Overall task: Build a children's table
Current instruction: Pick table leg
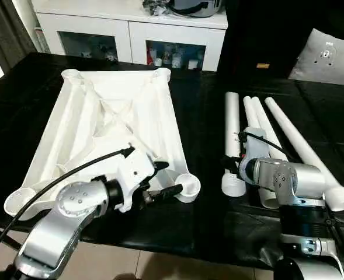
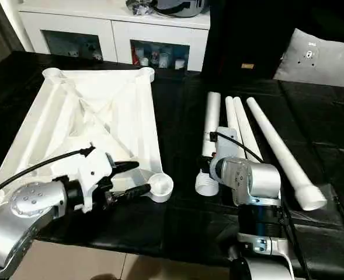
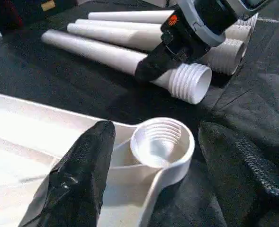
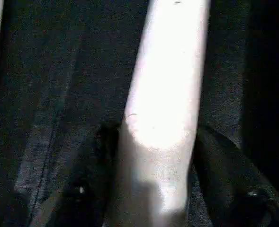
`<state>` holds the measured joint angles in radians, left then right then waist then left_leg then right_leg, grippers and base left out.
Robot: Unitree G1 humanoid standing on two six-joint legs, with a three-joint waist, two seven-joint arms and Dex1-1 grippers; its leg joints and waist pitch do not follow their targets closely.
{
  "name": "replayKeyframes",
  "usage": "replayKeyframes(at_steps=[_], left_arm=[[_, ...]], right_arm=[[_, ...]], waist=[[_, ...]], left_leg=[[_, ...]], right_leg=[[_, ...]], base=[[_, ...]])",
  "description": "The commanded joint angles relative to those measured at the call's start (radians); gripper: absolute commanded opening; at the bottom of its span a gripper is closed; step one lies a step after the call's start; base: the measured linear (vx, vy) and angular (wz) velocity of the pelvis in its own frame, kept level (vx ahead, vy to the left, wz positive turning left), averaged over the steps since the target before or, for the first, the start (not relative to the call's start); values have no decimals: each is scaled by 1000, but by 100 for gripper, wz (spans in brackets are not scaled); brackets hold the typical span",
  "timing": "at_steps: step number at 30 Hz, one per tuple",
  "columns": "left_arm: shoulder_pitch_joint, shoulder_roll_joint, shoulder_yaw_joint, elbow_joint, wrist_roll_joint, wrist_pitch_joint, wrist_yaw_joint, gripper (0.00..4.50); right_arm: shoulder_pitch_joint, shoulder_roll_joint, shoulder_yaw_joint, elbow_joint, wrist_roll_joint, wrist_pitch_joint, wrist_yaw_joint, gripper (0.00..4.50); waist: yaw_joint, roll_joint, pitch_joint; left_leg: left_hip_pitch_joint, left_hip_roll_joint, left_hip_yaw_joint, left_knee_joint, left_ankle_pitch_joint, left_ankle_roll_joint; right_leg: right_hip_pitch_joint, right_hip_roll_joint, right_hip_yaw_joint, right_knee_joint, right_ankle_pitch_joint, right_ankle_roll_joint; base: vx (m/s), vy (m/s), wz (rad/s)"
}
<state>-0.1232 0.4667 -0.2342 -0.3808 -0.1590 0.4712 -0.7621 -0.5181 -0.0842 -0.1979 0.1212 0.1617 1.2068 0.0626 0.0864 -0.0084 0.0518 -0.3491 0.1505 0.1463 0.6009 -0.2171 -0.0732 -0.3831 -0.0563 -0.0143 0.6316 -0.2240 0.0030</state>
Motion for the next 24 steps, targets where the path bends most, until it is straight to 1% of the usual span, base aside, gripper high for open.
replayKeyframes(at_steps=[1, 2, 5, 6, 7, 8, 9, 10, 11, 15, 17, 24], left_arm=[[-10, 10, -9, 9, 11, -10, -5, 317], [-15, 9, -12, 11, 12, -9, -2, 317], [-18, 9, -15, 13, 13, -10, 0, 317], [-19, 9, -17, 15, 13, -12, 4, 317], [-19, 9, -17, 15, 13, -12, 4, 317], [-20, 6, -18, 17, 16, -13, 10, 317], [-20, 4, -17, 17, 18, -14, 14, 317], [-21, 2, -18, 17, 19, -14, 16, 317], [-22, 1, -19, 18, 20, -14, 18, 317], [-18, -2, -18, 20, 23, -19, 26, 317], [-17, -2, -19, 21, 23, -23, 28, 317], [-13, -6, -19, 31, 29, -40, 37, 317]], right_arm=[[14, 5, -4, 23, -5, 7, -16, 221], [17, 9, -7, 21, -5, 6, -18, 215], [21, 12, -6, 22, -5, 3, -20, 205], [21, 13, -9, 23, -3, 1, -22, 202], [21, 14, -9, 23, -3, 1, -22, 199], [20, 15, -12, 26, -1, -2, -24, 197], [20, 17, -12, 28, -1, -4, -25, 196], [19, 18, -11, 29, -2, -5, -26, 196], [19, 18, -11, 30, -2, -6, -26, 196], [18, 20, -5, 31, -4, -10, -26, 194], [19, 19, -4, 29, -4, -12, -27, 194], [23, 21, -6, 20, 1, -51, -24, 194]], waist=[[-4, 19, -54], [-3, 17, -53], [-3, 18, -52], [-3, 16, -52], [-3, 17, -52], [-4, 10, -52], [-2, 13, -51], [-3, 10, -51], [-3, 12, -51], [-4, 11, -50], [-4, 12, -50], [-3, 11, -50]], left_leg=[[5, 51, -10, -79, -95, -76], [3, 51, -10, -80, -100, -77], [4, 53, -11, -82, -117, -80], [5, 53, -11, -82, -123, -81], [5, 53, -11, -83, -126, -82], [5, 53, -10, -83, -127, -80], [5, 54, -11, -83, -126, -79], [3, 53, -10, -83, -124, -77], [4, 53, -10, -83, -125, -76], [4, 54, -10, -84, -131, -76], [3, 53, -10, -84, -127, -76], [3, 53, -10, -85, -132, -77]], right_leg=[[39, -63, 39, -64, -15, -172], [41, -63, 39, -64, -16, -172], [40, -64, 39, -65, -39, -172], [39, -65, 39, -66, -49, -171], [39, -65, 39, -67, -55, -170], [39, -65, 39, -68, -59, -168], [39, -66, 40, -67, -62, -168], [39, -66, 40, -68, -68, -166], [38, -67, 40, -69, -77, -164], [37, -67, 40, -70, -95, -158], [37, -66, 40, -70, -94, -155], [35, -67, 41, -71, -101, -152]], base=[[0, 0, 0], [0, 0, 0], [0, 0, 0], [0, 0, 0], [0, 0, 0], [0, 0, 0], [0, 0, 0], [0, 0, 0], [0, 0, 0], [0, 0, 0], [0, 0, 0], [0, 0, 0]])
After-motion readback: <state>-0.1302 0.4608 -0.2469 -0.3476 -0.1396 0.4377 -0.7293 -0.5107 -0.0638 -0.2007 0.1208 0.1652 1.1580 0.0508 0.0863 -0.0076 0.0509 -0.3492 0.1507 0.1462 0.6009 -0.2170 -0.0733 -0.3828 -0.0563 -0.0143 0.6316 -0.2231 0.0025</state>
